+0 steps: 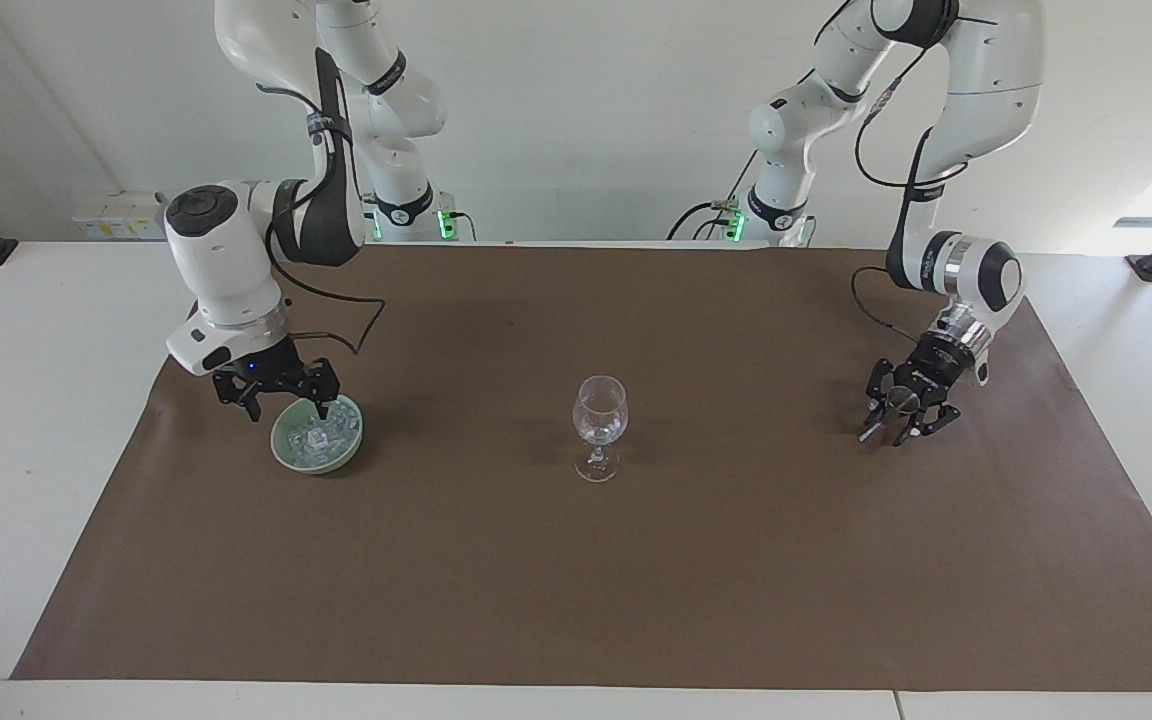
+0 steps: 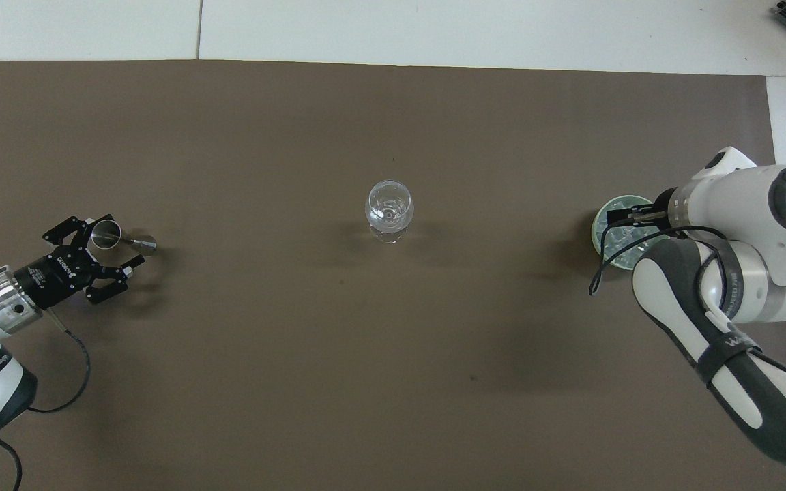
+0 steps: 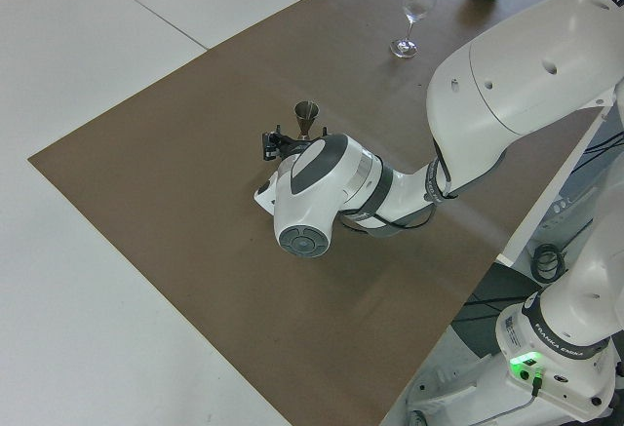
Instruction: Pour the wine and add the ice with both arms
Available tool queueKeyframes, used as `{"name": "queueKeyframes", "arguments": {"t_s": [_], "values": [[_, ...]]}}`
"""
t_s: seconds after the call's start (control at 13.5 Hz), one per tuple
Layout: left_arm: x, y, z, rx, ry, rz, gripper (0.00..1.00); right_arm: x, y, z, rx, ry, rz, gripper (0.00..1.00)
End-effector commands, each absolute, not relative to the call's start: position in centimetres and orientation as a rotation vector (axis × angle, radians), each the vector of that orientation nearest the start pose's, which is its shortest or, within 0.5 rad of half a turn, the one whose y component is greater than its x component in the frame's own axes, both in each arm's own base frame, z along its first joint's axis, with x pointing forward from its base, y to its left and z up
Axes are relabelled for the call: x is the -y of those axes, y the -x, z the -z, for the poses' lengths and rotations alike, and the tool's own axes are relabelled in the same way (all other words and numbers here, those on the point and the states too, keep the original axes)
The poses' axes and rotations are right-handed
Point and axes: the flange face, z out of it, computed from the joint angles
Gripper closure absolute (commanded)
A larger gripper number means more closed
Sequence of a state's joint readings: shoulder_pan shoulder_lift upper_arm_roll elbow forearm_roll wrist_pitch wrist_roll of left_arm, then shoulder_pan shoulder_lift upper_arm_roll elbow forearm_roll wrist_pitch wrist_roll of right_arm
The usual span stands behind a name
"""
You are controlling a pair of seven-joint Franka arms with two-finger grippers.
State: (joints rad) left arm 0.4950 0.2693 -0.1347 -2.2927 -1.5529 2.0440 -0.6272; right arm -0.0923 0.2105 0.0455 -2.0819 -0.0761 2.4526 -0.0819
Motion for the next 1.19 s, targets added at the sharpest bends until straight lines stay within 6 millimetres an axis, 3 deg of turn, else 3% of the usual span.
{"name": "queueKeyframes", "arguments": {"t_s": [0.0,0.37,0.59,0.96,1.11], "values": [[-14.2,-50.3,-24.0,-1.753,-1.028,0.609,0.00,3.1,-57.6,-33.1,0.151,3.197,0.250,0.05],[-17.9,-51.3,-26.9,-1.730,-1.350,0.546,0.00,3.1,-57.7,-33.1,0.146,3.192,0.308,0.08],[-19.9,-52.6,-30.2,-1.693,-1.594,0.468,0.00,2.8,-58.0,-33.2,0.153,3.187,0.353,0.10],[-18.6,-54.0,-36.7,-1.511,-1.966,0.259,0.00,3.0,-57.3,-32.6,0.151,3.189,0.329,0.10],[-18.2,-54.5,-38.5,-1.423,-2.131,0.189,0.00,2.9,-57.4,-32.6,0.144,3.188,0.334,0.12]]}}
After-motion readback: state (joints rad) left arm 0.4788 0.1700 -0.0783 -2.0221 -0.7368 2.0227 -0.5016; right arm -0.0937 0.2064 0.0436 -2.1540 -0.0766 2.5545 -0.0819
